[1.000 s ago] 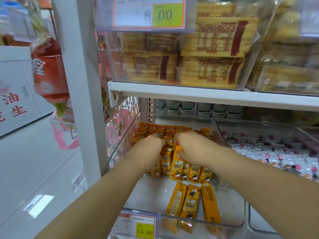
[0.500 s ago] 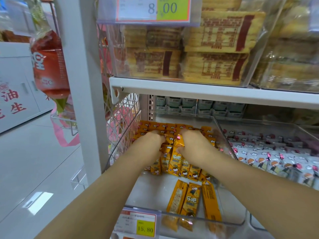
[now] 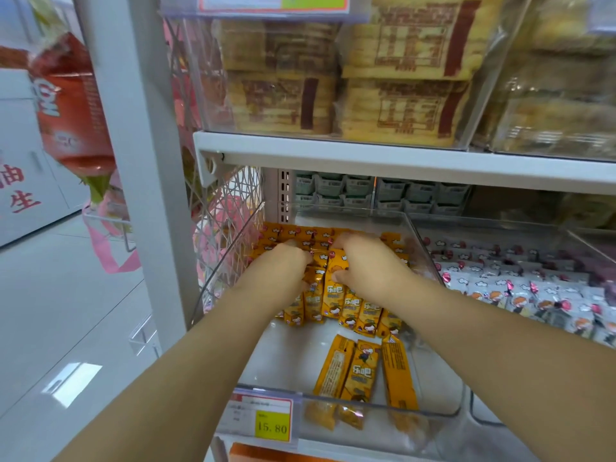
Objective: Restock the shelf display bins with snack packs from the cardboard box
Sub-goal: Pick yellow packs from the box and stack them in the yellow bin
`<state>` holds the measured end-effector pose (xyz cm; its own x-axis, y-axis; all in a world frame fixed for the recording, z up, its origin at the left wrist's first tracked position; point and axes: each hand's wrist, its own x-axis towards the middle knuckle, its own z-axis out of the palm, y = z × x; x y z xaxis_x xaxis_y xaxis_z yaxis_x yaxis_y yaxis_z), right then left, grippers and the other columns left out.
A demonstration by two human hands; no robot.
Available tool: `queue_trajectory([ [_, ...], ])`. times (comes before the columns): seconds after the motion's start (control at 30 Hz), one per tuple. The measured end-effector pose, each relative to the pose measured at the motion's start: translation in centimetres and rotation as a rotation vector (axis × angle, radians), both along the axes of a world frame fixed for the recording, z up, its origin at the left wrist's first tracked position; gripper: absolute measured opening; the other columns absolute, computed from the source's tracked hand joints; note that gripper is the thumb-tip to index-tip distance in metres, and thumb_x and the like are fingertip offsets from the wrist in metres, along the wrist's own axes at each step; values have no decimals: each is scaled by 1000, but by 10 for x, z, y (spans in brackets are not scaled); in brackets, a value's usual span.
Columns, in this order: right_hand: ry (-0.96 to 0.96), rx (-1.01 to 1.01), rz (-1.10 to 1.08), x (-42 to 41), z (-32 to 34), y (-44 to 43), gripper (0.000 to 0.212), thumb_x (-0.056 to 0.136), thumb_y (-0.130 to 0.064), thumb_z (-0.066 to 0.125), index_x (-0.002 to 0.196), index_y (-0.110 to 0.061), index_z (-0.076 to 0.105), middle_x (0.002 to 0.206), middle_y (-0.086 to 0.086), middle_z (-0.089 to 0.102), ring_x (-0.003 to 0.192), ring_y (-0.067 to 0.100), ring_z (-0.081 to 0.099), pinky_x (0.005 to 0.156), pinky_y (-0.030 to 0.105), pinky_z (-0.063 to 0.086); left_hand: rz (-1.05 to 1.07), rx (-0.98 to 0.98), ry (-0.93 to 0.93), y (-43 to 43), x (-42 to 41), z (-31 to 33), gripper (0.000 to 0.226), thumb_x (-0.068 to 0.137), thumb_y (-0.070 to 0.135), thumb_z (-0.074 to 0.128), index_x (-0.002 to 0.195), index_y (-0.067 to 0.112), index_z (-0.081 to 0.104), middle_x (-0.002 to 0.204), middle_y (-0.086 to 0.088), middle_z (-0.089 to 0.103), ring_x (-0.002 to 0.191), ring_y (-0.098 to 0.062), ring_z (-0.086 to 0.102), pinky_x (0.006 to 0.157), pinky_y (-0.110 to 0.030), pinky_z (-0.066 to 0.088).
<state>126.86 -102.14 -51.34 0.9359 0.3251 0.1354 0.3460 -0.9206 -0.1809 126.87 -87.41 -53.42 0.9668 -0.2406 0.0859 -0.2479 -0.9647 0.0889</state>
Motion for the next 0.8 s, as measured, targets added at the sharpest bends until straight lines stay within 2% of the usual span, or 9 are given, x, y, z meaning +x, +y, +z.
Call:
queue_trajectory([
  [0.1, -18, -114, -23, 3, -2, 4, 39, 89, -19, 66, 125, -12, 54, 124, 10, 49, 106, 29, 57, 85, 35, 50, 5, -96, -19, 1, -1, -3, 36, 88, 21, 65, 123, 14, 59, 120, -9, 49, 110, -29, 54, 81, -31, 43],
  [0.27, -33, -226, -32, 3, -10, 8, 37, 86, -15, 68, 119, -11, 51, 116, 11, 57, 104, 30, 58, 75, 34, 45, 34, -294, -67, 4, -4, -9, 50, 85, 19, 69, 132, 23, 52, 134, -7, 43, 114, -26, 54, 85, -31, 44],
  [0.33, -35, -190, -18, 1, -9, 8, 46, 85, -18, 70, 125, -12, 48, 119, 10, 56, 107, 30, 57, 77, 34, 45, 32, -352, -43, 6, -8, -8, 56, 85, 20, 70, 136, 24, 47, 138, -7, 39, 113, -26, 55, 91, -33, 46],
  [0.43, -14, -32, 15, -6, 3, -1, 60, 81, -24, 74, 133, -19, 46, 125, 5, 55, 110, 23, 56, 87, 33, 48, 30, -429, -43, 13, -17, -5, 58, 85, 18, 70, 137, 25, 44, 139, -5, 37, 117, -24, 52, 95, -34, 45],
  [0.53, -30, 107, 79, -24, 24, -19, 47, 83, -22, 71, 127, -24, 54, 110, -9, 58, 89, 4, 54, 77, 20, 43, 14, -547, -81, 18, -30, 0, 36, 85, 16, 70, 118, 23, 57, 119, 1, 47, 103, -16, 55, 84, -23, 47],
  [0.6, -54, 183, 108, -40, 34, -37, 33, 84, -23, 70, 116, -28, 60, 92, -20, 55, 78, -6, 50, 70, 14, 39, -15, -595, 39, 15, -39, 2, 19, 85, 18, 70, 98, 26, 58, 102, 5, 54, 83, -9, 57, 63, -11, 43],
  [0.63, -72, 211, 114, -49, 36, -47, 28, 84, -24, 70, 111, -30, 62, 89, -21, 54, 79, -8, 49, 70, 13, 39, -39, -597, 151, 11, -43, 1, 17, 85, 20, 70, 93, 26, 57, 98, 5, 56, 73, -5, 54, 55, -10, 40],
  [0.7, -108, 220, 114, -64, 33, -66, 22, 85, -27, 69, 105, -30, 62, 92, -21, 54, 81, -10, 47, 75, 16, 37, -110, -529, 345, -3, -47, -2, 16, 86, 24, 70, 98, 23, 59, 99, 4, 58, 71, -1, 52, 55, -13, 37],
  [0.8, -123, 198, 110, -78, 17, -90, 18, 85, -30, 67, 103, -29, 65, 98, -18, 53, 97, 0, 47, 86, 23, 36, -158, -379, 431, -25, -44, -8, 26, 87, 28, 68, 112, 21, 62, 108, 2, 60, 88, -8, 55, 66, -16, 39],
])
